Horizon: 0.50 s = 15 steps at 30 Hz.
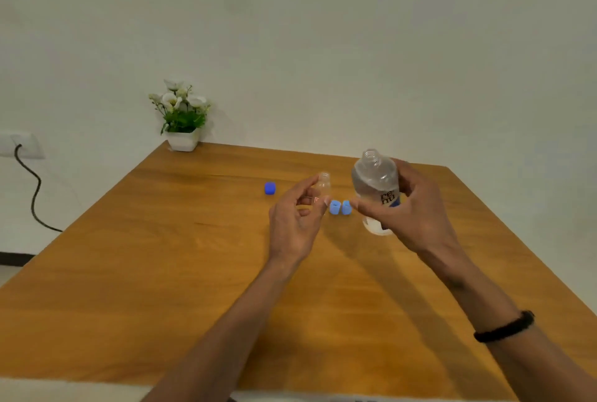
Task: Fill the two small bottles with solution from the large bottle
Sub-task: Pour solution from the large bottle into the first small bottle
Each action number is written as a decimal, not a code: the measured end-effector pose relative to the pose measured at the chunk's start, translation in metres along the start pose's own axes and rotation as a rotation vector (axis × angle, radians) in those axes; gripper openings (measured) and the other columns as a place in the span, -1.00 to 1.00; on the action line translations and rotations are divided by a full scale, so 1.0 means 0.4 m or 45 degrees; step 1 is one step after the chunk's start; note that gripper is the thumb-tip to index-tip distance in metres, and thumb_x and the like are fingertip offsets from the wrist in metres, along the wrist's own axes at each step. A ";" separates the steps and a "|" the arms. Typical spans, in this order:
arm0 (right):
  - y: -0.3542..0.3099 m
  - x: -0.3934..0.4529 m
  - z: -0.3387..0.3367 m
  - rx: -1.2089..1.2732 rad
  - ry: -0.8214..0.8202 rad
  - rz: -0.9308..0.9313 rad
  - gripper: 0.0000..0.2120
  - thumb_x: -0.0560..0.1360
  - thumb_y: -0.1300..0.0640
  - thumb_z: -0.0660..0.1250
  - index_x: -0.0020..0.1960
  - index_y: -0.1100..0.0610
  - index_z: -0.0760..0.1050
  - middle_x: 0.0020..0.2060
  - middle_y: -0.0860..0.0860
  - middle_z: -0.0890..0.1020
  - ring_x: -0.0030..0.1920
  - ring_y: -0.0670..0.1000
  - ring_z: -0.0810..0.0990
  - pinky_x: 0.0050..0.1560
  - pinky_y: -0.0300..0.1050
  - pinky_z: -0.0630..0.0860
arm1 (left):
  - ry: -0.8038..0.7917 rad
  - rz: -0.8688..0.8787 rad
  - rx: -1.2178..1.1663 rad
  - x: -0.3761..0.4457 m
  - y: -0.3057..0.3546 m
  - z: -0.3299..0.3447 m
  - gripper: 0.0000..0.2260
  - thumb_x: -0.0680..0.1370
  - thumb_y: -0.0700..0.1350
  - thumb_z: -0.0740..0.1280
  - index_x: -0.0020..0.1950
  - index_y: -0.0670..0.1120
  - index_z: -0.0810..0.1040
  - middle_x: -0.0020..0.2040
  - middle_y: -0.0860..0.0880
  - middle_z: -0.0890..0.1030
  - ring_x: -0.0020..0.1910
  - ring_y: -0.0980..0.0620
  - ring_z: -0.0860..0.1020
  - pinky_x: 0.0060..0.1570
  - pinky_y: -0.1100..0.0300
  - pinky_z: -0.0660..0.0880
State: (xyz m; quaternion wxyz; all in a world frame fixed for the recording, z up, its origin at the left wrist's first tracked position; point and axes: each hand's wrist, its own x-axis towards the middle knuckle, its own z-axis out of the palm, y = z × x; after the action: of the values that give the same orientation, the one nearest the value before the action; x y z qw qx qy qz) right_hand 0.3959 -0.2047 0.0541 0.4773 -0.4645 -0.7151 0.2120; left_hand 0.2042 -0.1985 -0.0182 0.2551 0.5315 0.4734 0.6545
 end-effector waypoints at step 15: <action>0.215 0.073 0.064 -0.150 0.402 -0.022 -0.29 0.33 -0.03 0.72 0.38 -0.03 0.48 0.15 -0.24 0.62 0.10 -0.35 0.60 0.06 -0.33 0.61 | -0.063 0.128 0.218 0.043 -0.093 0.098 -0.63 0.57 0.02 0.51 0.37 0.08 0.62 0.02 0.13 0.68 -0.05 0.09 0.63 -0.11 0.14 0.63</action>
State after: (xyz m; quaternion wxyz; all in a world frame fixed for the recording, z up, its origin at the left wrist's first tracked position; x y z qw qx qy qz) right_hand 0.4099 -0.1348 -0.0075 0.5574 -0.5130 -0.6466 0.0900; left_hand 0.2296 -0.1546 -0.0441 0.1872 0.5904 0.4940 0.6102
